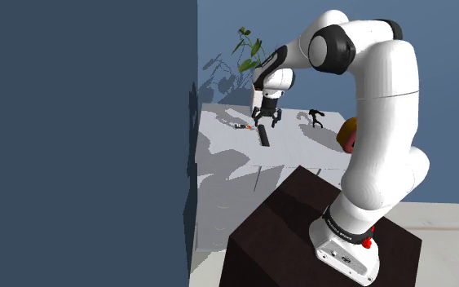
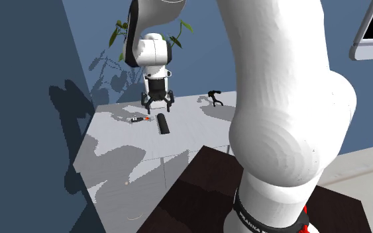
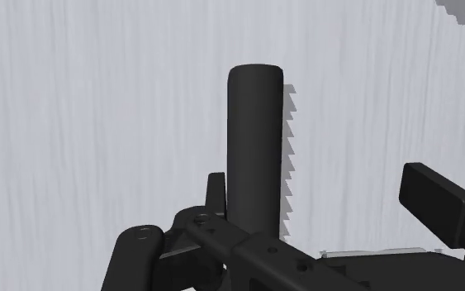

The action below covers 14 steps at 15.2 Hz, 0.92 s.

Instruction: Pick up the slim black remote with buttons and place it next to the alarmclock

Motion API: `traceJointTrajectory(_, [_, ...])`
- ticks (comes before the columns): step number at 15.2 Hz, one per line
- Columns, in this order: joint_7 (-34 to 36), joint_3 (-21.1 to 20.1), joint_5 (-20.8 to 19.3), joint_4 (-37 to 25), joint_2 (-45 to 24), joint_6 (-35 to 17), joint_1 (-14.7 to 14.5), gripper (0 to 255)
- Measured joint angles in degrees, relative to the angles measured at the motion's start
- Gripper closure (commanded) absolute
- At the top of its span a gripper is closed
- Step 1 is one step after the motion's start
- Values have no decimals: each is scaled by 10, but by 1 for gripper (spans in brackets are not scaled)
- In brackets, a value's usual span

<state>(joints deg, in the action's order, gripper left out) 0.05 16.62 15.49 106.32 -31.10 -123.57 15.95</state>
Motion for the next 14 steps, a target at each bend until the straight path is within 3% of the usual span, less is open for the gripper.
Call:
traceJointTrajectory(4, [0,-2,21,-54,-70,-5,27,0])
traceJointTrajectory(14, [-6,-12,35,-50,-107,-43,31,0])
